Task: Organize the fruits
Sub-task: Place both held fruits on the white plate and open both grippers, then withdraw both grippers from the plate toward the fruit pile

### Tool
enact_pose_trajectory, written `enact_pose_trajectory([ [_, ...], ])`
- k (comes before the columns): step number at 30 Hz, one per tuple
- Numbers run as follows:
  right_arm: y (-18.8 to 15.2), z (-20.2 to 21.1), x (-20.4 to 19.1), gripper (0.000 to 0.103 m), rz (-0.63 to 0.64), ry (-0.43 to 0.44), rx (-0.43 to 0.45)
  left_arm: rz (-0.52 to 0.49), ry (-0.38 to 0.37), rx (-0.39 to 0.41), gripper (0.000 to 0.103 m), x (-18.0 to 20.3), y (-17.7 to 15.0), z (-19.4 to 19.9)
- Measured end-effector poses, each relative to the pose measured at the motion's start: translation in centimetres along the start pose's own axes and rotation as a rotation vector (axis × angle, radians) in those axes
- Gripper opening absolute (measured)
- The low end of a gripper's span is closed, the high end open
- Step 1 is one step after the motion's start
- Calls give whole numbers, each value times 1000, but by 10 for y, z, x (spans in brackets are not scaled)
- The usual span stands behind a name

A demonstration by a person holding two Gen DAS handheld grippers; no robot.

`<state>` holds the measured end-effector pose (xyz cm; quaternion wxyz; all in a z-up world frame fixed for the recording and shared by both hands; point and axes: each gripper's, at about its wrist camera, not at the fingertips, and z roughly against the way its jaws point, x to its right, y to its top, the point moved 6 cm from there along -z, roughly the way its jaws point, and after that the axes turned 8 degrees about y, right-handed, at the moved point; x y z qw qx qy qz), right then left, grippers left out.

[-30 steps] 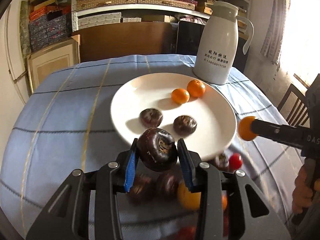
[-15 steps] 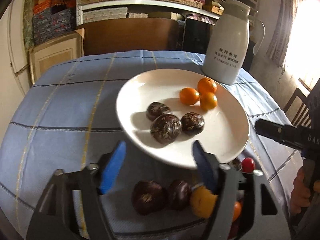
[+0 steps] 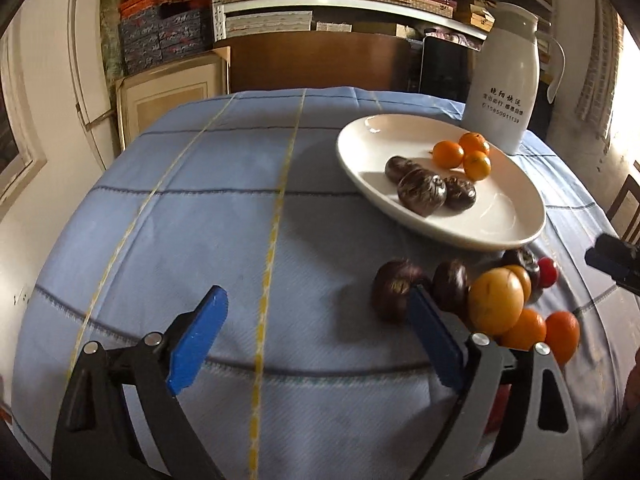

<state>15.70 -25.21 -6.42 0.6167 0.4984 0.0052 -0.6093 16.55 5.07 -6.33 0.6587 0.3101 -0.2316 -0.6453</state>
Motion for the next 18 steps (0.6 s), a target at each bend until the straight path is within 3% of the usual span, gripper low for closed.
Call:
enact_pose_trajectory([
  [7, -43, -9, -24, 57, 42, 61, -124, -14, -41, 9, 94, 1, -21, 20],
  [14, -53, -16, -30, 57, 59, 39, -148, -92, -89, 46, 94, 26, -34, 40],
  [18, -56, -19, -29, 57, 67, 16, -157, -155, -73, 46, 95, 42, -37, 38],
])
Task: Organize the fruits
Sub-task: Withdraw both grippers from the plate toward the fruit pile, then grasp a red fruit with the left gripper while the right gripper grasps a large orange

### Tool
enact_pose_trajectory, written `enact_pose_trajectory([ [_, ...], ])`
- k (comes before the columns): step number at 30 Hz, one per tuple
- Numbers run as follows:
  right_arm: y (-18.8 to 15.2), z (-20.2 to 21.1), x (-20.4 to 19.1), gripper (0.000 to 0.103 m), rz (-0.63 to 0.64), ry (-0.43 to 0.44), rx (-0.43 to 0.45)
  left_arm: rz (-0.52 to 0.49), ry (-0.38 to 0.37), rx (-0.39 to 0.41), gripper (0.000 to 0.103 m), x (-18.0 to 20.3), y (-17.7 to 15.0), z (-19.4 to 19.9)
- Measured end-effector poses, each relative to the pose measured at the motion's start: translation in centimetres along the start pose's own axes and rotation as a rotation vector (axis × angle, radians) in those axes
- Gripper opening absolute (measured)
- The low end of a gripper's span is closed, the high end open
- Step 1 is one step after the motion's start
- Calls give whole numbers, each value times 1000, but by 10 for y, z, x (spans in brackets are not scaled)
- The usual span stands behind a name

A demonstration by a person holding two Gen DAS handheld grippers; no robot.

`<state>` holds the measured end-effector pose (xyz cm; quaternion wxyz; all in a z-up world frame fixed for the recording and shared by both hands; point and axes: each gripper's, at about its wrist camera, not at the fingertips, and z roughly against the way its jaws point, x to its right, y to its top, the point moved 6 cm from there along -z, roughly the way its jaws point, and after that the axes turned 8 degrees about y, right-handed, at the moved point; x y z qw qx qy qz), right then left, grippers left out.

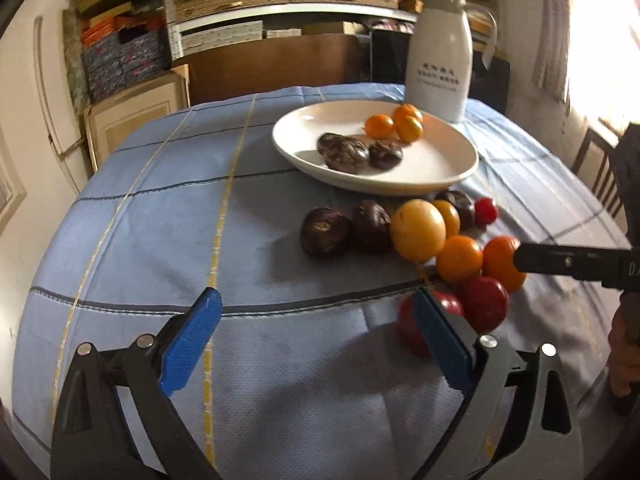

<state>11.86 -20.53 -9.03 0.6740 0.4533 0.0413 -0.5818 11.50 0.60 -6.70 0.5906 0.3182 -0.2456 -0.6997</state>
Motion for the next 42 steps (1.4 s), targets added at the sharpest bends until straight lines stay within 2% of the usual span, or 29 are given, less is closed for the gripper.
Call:
enact_pose_trajectory([
  [5, -3, -9, -4, 57, 34, -34, -21, -30, 31, 34, 95, 7, 2, 7],
  [10, -3, -11, -5, 57, 44, -42, -20, -54, -37, 59, 95, 18, 1, 16],
  [16, -2, -13, -2, 57, 21, -21, -23, -128, -13, 32, 96, 34, -5, 9],
  [24, 0, -14, 4, 57, -18, -4, -28, -142, -93, -41, 96, 42, -13, -3],
  [31, 2, -14, 6, 57, -20, -10, -24, -144, -128, -42, 95, 48, -13, -3],
  [33, 2, -14, 6, 57, -14, -22, -18, -154, -140, -36, 87, 51, -13, -2],
  [35, 3, -13, 7, 50, -16, -21, -13, -157, -155, -28, 78, 53, -11, 0],
  [38, 3, -12, 8, 46, -17, -23, -8, -141, -185, -33, 66, 54, -8, -2],
  [42, 3, -12, 8, 45, -9, -28, -9, -134, -222, -52, 44, 56, -7, -7],
])
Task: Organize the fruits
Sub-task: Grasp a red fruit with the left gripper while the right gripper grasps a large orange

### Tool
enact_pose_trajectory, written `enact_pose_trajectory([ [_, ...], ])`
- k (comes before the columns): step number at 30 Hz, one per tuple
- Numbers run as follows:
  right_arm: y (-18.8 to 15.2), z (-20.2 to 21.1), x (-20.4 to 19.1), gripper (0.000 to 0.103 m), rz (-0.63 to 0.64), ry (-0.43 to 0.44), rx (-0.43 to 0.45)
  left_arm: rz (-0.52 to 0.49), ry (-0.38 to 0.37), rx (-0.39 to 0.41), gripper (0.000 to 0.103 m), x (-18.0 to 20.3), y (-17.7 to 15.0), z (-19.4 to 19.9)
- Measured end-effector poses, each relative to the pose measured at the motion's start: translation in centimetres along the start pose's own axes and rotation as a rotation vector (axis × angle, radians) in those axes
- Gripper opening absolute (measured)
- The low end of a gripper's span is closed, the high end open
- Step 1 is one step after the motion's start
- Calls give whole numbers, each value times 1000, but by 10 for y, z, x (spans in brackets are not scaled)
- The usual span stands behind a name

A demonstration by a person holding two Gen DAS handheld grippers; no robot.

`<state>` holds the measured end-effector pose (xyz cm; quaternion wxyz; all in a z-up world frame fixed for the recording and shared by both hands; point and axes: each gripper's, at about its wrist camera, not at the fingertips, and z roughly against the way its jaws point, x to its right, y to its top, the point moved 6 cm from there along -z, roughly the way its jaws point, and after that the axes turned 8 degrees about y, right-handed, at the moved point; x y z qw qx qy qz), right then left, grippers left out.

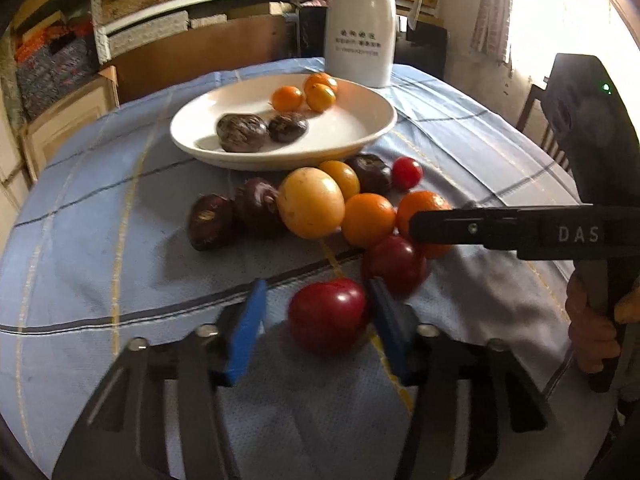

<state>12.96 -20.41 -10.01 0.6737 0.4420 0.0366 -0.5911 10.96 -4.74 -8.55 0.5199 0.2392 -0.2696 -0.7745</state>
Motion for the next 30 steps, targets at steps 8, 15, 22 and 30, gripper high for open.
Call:
enact_pose_trajectory([
  [8, 1, 2, -2, 45, 29, -27, 15, -79, 150, 52, 39, 9, 1, 9],
  [15, 8, 19, -6, 45, 58, -48, 92, -51, 276, 139, 39, -7, 12, 27],
  [22, 17, 39, -6, 45, 63, -52, 161, -13, 306, 172, 39, -23, 24, 34],
  [30, 31, 47, -7, 45, 85, -79, 186, -6, 324, 193, 39, -35, 52, 29],
])
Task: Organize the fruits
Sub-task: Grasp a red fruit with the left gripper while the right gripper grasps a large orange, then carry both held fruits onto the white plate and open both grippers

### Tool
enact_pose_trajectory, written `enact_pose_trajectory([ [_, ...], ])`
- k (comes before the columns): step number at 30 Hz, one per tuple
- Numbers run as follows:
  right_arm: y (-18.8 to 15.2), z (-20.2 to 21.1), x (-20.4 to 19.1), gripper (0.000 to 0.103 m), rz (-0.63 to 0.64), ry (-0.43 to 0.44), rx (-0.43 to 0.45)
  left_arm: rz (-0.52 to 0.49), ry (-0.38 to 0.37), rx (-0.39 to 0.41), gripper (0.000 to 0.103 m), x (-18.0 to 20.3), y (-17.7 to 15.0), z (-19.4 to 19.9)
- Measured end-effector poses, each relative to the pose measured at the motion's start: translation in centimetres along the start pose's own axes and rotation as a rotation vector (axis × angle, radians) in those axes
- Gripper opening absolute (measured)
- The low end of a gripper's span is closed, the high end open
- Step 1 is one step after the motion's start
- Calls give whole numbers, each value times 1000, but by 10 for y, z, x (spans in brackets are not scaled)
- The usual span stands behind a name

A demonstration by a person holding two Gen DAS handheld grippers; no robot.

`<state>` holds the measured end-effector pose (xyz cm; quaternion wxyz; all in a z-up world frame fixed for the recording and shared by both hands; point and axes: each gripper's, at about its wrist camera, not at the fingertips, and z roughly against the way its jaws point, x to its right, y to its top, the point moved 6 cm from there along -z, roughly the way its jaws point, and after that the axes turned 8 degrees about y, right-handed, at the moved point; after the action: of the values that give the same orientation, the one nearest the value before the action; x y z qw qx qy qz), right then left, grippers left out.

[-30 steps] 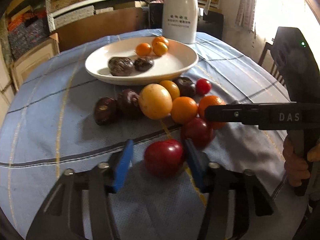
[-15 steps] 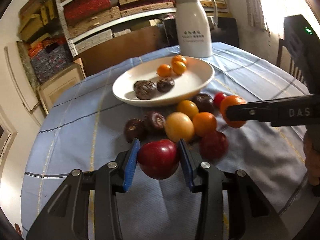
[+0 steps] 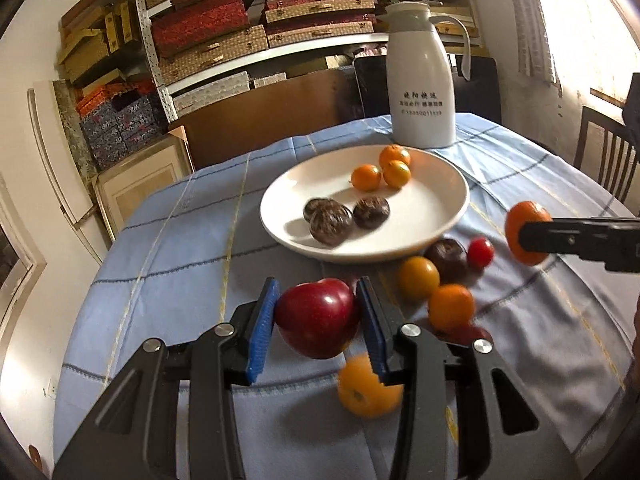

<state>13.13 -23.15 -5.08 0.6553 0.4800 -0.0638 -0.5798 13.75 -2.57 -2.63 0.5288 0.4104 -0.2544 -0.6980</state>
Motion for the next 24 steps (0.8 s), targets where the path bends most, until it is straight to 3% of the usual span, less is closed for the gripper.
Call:
enact_pose_trajectory([
  [6, 29, -17, 4, 45, 38, -50, -8, -3, 9, 2, 39, -2, 26, -26],
  [13, 66, -57, 15, 45, 31, -73, -12, 95, -71, -40, 39, 0, 64, -75],
  [18, 75, -84, 23, 47, 34, -100, -37, 142, -128, -92, 40, 8, 65, -107],
  [20, 73, -86, 24, 59, 51, -120, -33, 140, -136, -103, 48, 10, 61, -111],
  [21, 73, -84, 25, 59, 60, -129, -26, 128, -128, -104, 54, 10, 58, -113],
  [24, 72, -76, 24, 59, 70, -134, -6, 127, -120, -96, 57, 6, 56, -110],
])
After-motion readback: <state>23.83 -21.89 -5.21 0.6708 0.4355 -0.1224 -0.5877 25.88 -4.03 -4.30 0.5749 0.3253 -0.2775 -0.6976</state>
